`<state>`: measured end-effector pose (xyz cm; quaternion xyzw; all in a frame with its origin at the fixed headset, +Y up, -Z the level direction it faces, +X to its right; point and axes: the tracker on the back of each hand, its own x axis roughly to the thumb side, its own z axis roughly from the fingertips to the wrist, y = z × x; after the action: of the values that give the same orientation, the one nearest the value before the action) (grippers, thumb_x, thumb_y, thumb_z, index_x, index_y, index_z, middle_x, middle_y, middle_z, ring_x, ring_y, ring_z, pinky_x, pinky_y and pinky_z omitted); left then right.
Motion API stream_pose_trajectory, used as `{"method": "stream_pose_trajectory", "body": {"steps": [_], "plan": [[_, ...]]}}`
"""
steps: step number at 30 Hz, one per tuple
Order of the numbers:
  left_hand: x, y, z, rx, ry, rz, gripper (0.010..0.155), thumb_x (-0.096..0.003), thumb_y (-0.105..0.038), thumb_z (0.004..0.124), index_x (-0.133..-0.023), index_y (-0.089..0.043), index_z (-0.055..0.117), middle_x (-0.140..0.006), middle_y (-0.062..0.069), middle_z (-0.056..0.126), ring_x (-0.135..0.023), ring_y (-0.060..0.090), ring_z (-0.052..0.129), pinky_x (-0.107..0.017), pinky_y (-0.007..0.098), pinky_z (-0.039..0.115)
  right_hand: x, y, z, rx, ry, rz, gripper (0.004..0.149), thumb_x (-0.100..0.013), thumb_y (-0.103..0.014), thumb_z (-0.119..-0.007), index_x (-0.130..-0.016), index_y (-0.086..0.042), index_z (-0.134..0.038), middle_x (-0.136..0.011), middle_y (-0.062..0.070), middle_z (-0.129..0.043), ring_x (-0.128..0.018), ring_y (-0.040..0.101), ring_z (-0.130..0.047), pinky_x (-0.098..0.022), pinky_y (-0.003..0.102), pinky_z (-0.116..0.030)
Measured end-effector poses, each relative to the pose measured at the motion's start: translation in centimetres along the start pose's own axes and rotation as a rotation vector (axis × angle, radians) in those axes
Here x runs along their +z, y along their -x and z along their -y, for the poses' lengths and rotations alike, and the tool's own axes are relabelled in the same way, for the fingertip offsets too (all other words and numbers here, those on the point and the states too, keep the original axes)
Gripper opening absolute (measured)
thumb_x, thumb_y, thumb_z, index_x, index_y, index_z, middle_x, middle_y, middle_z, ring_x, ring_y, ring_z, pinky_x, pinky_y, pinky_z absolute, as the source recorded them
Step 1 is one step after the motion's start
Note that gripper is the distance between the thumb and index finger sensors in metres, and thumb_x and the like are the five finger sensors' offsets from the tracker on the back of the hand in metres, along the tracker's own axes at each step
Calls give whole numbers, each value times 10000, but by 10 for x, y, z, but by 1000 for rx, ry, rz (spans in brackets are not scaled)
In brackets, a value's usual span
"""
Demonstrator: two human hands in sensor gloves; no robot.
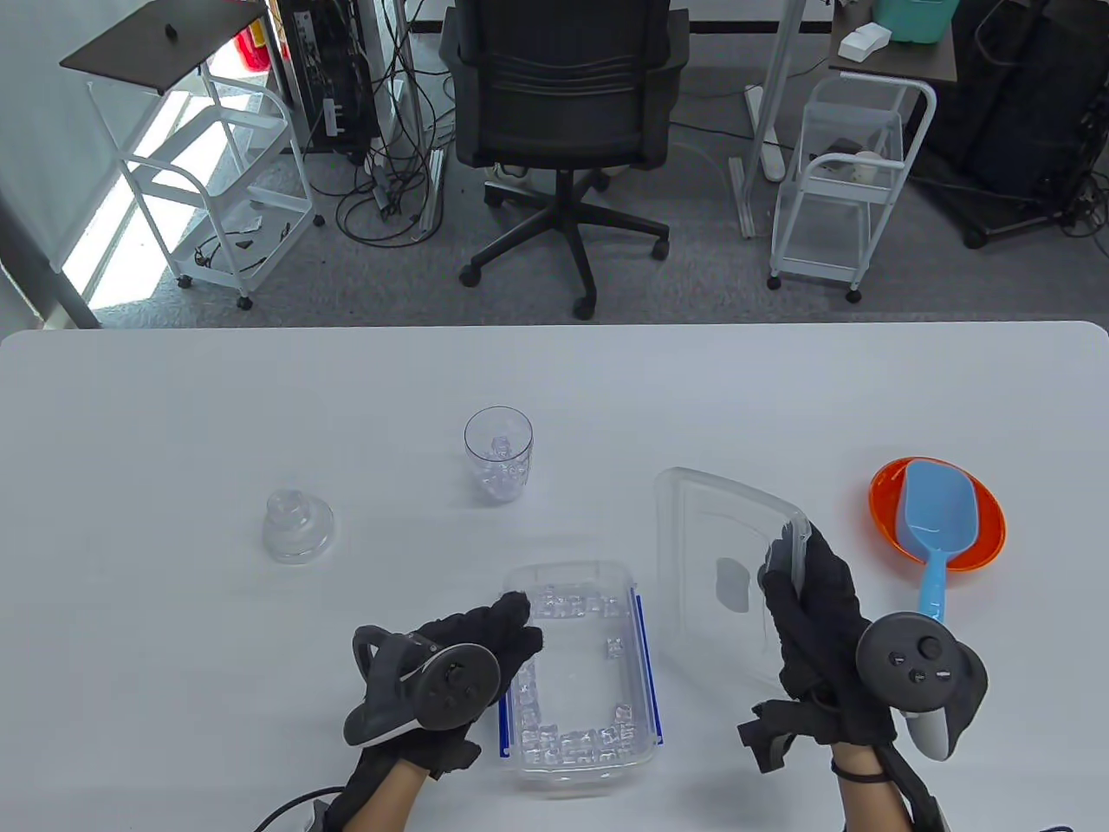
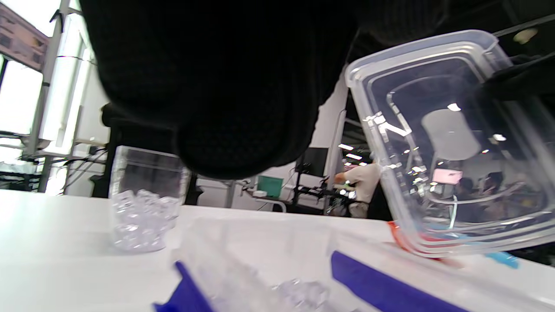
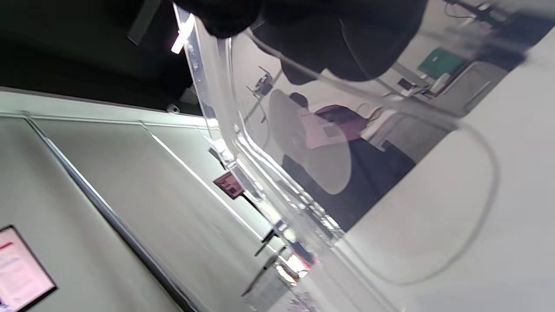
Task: Shake ice in a plastic shaker with both hands
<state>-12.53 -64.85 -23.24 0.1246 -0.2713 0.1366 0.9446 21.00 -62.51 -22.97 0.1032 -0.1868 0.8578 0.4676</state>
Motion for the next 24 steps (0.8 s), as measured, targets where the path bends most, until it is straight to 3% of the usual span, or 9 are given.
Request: {"method": "stream_pose_trajectory", "body": {"steps": [4, 6, 8, 11, 14, 17, 19, 20, 24], "plan": [[3, -23, -3, 28, -113, 134, 586, -584, -503, 588, -1048, -147, 624, -908, 106, 900, -641, 224, 1012, -453, 318, 865, 7, -15, -16, -172, 67, 267, 561, -593, -191, -612, -1065, -82, -329, -936, 132, -585, -741, 322, -783, -610, 517, -703], [4, -35, -1, 88, -123, 179, 663, -584, -529, 576, -1111, -140, 472, -1052, 140, 750, -730, 225, 965, -499, 308, 848, 13, -25, -29, -260, 23, 366, 558, -596, -190, -601, -1061, -89, -307, -942, 126, -560, -757, 324, -762, -641, 547, -658], [4, -45, 2, 163, -117, 215, 765, -575, -546, 589, -1145, -110, 326, -1151, 231, 545, -885, 335, 837, -609, 393, 776, 17, -33, -39, -301, 0, 418, 558, -592, -192, -606, -1055, -86, -314, -937, 124, -563, -756, 323, -767, -638, 561, -656], [4, -57, 7, 219, -90, 246, 894, -568, -576, 583, -1136, -39, 148, -1138, 333, 361, -1010, 424, 656, -699, 492, 679, 26, -45, -57, -370, -95, 481, 580, -575, -221, -665, -1050, -105, -353, -938, 121, -570, -767, 363, -737, -623, 581, -668], [6, -62, 11, 204, -98, 286, 926, -576, -574, 560, -1107, -7, 56, -1124, 377, 252, -1052, 457, 568, -720, 546, 632, 32, -51, -68, -387, -155, 503, 674, -554, -275, -727, -1055, -91, -315, -954, 127, -533, -801, 382, -657, -619, 584, -681], [8, -67, 12, 195, -115, 327, 896, -608, -529, 501, -1057, 53, -11, -1087, 420, 194, -1043, 439, 589, -718, 530, 644, 35, -52, -74, -387, -223, 510, 776, -538, -353, -747, -1068, -59, -264, -989, 154, -493, -843, 410, -607, -638, 606, -633], [9, -69, 12, 211, -128, 339, 914, -612, -496, 507, -1005, 135, -25, -1098, 414, 218, -1005, 465, 630, -717, 531, 640, 37, -52, -79, -440, -282, 515, 754, -558, -379, -700, -1078, -61, -257, -1013, 142, -494, -883, 398, -607, -639, 625, -598], [10, -67, 12, 214, -149, 323, 895, -609, -490, 516, -1017, 113, -6, -1113, 379, 267, -1001, 432, 665, -714, 521, 655, 39, -53, -81, -475, -305, 527, 730, -569, -374, -678, -1081, -70, -254, -1017, 142, -484, -885, 401, -570, -645, 630, -545], [10, -58, 5, 330, -192, 311, 792, -623, -370, 587, -1063, 94, 121, -1116, 352, 386, -944, 464, 745, -671, 481, 730, 38, -53, -80, -435, -297, 530, 694, -586, -371, -642, -1087, -79, -261, -1032, 125, -493, -907, 389, -592, -646, 617, -592]]}}
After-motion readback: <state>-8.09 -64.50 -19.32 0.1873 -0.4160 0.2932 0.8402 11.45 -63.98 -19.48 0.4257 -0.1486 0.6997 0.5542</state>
